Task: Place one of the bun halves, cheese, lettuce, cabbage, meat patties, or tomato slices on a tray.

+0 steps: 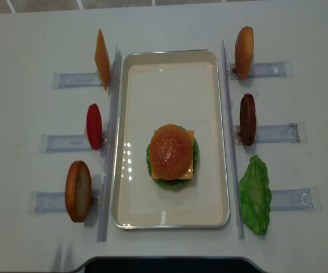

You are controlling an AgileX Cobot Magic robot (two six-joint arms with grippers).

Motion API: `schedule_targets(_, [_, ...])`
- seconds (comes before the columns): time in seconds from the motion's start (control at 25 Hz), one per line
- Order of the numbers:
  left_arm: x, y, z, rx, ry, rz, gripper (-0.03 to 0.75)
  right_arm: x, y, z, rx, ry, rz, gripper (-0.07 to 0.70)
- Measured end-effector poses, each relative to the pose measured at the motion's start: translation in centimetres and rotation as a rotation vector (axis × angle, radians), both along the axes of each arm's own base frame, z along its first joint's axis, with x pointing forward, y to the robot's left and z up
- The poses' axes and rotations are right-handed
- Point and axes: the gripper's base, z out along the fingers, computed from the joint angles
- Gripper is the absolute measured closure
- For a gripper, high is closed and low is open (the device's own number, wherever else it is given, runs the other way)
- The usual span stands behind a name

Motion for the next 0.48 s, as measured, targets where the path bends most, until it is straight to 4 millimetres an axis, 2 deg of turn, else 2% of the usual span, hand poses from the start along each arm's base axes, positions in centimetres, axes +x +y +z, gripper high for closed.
schedule_targets(0.48, [0.00,0.00,0.00,0.000,0.000,0.000,0.557,0.14,0.00,-0.44,-0.001,0.018,0.000,0.153])
